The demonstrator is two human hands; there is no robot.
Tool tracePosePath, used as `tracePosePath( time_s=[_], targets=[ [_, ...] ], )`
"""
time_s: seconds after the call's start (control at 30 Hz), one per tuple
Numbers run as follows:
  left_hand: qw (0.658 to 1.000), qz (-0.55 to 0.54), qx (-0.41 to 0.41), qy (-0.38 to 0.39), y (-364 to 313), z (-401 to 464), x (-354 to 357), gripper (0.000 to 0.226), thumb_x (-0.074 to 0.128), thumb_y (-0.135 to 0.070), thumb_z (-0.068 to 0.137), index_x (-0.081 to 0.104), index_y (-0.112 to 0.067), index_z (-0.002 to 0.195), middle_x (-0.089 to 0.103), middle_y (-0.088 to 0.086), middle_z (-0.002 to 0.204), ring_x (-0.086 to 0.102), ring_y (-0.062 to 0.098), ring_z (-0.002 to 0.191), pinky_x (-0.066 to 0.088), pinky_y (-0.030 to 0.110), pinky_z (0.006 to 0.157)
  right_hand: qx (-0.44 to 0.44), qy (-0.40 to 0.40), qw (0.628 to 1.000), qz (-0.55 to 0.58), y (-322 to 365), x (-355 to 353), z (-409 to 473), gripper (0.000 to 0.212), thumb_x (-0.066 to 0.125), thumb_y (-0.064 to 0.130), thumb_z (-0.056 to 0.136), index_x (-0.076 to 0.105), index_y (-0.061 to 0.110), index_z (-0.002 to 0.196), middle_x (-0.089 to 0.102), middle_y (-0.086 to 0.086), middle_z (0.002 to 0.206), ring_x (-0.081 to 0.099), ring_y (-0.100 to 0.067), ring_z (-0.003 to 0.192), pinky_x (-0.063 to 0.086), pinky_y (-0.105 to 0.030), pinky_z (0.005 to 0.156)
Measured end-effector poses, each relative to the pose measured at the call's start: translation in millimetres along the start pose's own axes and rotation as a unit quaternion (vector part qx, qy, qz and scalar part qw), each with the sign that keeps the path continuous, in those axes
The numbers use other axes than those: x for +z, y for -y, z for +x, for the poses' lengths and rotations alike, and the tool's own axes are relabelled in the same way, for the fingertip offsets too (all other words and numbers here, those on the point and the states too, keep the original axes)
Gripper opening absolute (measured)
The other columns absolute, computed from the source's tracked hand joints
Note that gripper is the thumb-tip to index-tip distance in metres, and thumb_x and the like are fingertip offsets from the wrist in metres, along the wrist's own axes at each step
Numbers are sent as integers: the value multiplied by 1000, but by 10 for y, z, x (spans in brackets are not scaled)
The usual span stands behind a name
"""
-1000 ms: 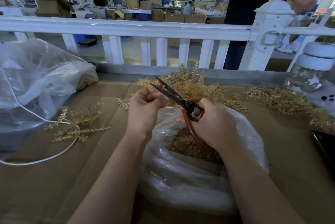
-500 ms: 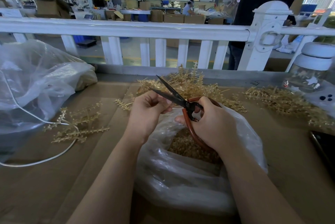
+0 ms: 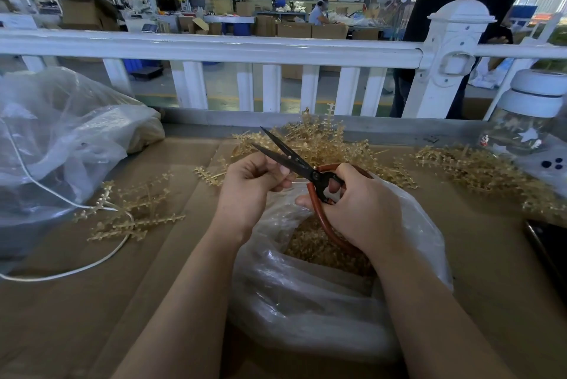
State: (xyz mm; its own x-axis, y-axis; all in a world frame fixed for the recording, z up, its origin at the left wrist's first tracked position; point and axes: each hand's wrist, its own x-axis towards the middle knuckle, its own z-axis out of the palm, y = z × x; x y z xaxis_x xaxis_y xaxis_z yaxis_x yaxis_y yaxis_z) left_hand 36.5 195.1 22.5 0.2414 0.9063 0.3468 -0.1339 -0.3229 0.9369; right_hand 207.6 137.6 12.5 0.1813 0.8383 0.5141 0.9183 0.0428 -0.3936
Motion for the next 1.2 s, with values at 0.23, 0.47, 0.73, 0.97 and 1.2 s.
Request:
tracePosePath(
  time_s=[0.23, 0.47, 0.73, 0.97, 1.2],
  targets=[
    [1000, -23, -13, -7, 32, 22, -1, 7, 58, 6, 91, 64, 10, 92, 68, 4, 72, 61, 12, 66, 51, 22, 66, 5, 0, 1000, 22, 7, 2, 6, 52, 57, 87, 65, 50, 39, 84, 48, 22, 64, 46, 8, 61, 31, -16, 51],
    [990, -106, -82, -34, 22, 24, 40, 29, 63, 1, 89, 63, -15, 65, 64, -1, 67, 53, 11, 61, 47, 20, 62, 24, -4, 997, 78, 18, 25, -7, 54, 55, 89, 66, 57, 37, 77, 57, 21, 61, 57, 1, 57, 34, -11, 45],
    [995, -59, -78, 19, 35, -42, 174, 15, 70, 1, 83, 70, -11, 75, 70, -12, 67, 61, -6, 61, 44, 6, 56, 137, 46, 912, 384, 98, 3, 62, 17, 80, 33, 83, 73, 24, 72, 67, 10, 55, 59, 2, 49, 44, -12, 50],
    [992, -76, -92, 30, -2, -55, 150, 6, 74, -4, 78, 72, -8, 82, 76, -9, 80, 65, -7, 67, 45, 5, 57, 164, 68, 907, 383, 87, -6, 84, 13, 74, 19, 89, 72, 15, 77, 69, 3, 57, 62, -2, 50, 48, -12, 52],
    [991, -61, -118, -1, 4, -25, 105, 15, 80, -38, 62, 73, -24, 61, 67, -6, 68, 56, 3, 62, 42, 19, 63, 144, 49, 924, 351, 67, 51, 80, 13, 76, 23, 89, 70, 22, 77, 72, 10, 68, 68, -6, 62, 55, -16, 60]
  ],
)
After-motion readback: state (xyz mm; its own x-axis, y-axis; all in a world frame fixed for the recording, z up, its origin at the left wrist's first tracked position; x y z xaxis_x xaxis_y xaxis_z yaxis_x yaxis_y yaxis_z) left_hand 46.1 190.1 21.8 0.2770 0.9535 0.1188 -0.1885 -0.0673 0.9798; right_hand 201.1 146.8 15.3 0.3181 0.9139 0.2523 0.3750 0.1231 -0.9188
